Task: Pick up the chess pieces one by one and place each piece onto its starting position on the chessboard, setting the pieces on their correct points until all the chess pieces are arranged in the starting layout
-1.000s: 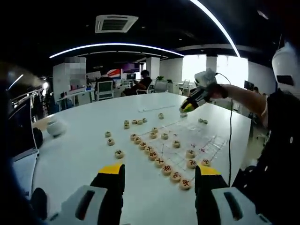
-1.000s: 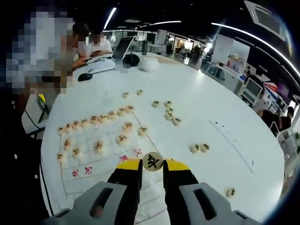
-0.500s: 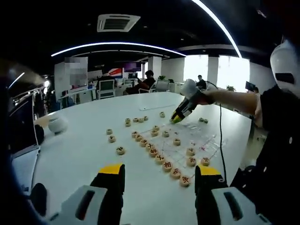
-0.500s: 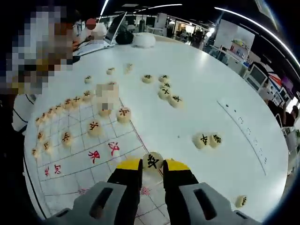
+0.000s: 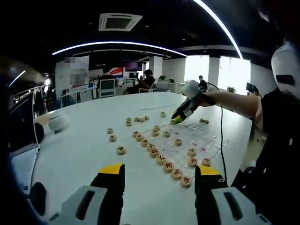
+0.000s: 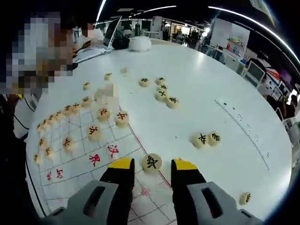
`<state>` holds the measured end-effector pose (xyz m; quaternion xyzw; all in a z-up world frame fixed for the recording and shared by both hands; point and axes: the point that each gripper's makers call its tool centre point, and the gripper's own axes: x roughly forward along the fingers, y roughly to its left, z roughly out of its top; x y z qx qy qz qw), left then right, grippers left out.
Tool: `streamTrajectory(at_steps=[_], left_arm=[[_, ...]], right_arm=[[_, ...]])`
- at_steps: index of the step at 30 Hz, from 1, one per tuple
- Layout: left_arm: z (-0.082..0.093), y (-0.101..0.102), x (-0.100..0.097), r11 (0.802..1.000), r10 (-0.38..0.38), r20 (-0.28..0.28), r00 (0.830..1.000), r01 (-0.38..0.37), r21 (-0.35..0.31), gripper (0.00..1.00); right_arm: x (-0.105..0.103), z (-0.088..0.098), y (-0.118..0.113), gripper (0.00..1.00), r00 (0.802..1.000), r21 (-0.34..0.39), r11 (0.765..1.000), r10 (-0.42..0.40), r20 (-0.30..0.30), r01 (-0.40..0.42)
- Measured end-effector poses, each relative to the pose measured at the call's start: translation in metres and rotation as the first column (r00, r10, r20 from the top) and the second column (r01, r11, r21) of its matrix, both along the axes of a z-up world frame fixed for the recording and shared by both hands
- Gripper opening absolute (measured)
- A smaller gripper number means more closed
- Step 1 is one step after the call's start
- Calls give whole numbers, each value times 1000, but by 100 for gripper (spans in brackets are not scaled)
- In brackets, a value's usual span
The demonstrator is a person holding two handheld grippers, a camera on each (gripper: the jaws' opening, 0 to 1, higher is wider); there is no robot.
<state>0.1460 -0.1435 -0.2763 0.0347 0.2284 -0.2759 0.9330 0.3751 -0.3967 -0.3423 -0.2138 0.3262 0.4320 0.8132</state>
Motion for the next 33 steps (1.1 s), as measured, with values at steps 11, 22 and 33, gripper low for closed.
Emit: streamTrajectory(at_steps=[11, 22, 33], left_arm=[[2, -8, 10, 999, -21, 1, 1000, 21, -31, 61], [10, -24, 19, 998, -62, 18, 998, 62, -18, 62], [10, -22, 19, 999, -54, 9, 999, 54, -5, 62]], right_arm=[[-47, 84, -62, 35, 969, 205, 971, -164, 185, 126], [-133, 109, -136, 35, 892, 283, 921, -349, 287, 269], [-173, 95, -153, 35, 860, 276, 893, -427, 278, 354]])
